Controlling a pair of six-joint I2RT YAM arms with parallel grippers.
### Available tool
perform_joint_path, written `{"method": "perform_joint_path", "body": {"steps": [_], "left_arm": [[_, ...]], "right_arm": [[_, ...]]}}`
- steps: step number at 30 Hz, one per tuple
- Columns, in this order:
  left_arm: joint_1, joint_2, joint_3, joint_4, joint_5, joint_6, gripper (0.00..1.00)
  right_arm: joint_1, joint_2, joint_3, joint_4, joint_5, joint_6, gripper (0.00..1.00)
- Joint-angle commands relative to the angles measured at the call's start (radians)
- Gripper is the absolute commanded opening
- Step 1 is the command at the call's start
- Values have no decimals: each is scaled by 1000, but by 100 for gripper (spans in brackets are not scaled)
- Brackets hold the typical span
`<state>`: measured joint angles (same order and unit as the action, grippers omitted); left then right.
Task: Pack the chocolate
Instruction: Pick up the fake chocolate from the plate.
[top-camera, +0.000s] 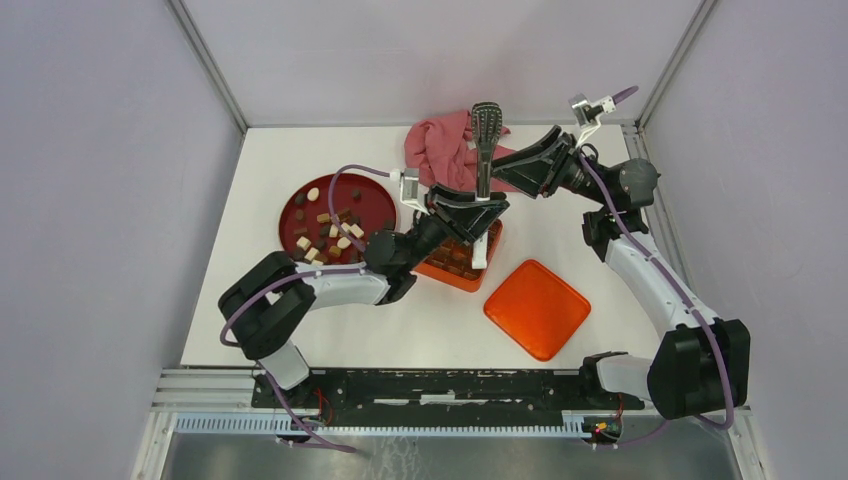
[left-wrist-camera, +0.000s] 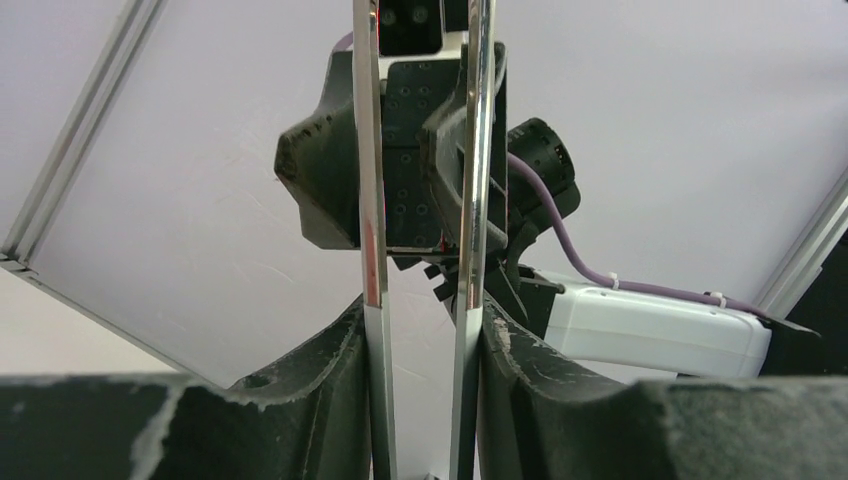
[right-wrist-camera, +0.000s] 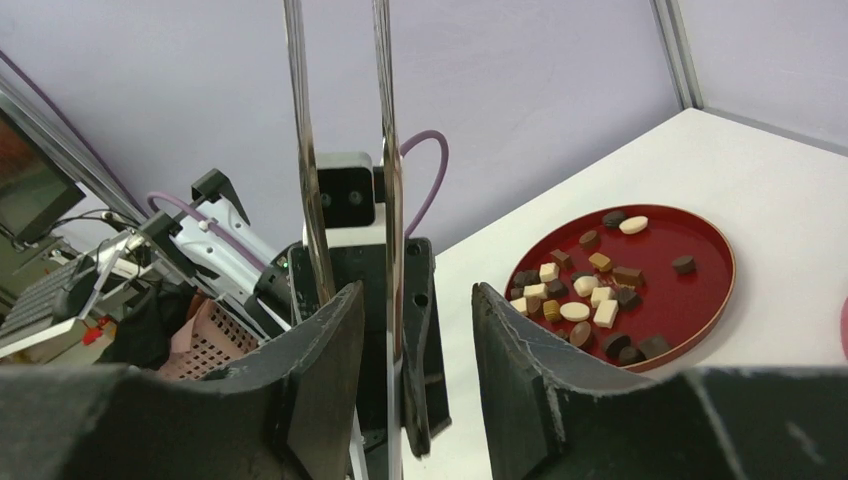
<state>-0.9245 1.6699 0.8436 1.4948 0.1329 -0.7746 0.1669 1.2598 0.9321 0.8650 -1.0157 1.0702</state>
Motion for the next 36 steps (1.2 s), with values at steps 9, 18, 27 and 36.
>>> {"method": "perform_joint_path", "body": {"steps": [9,18,27,36], "left_arm": [[110,-173,-171,205,-13,-191,41],[264,-501,-137,-859,96,-108,42],[412,-536,222,-1953,86,223,45],[500,-359,452,-2377,-75,401,45]], "right_arm": [[-60,-78,31,-20,-98,-152,52],[-224,-157,-91,-252,-118,-442,51],[-248,-174,-174,-433,-91,-720,51],[-274,-206,-282,-391,-117,-755,50]]}}
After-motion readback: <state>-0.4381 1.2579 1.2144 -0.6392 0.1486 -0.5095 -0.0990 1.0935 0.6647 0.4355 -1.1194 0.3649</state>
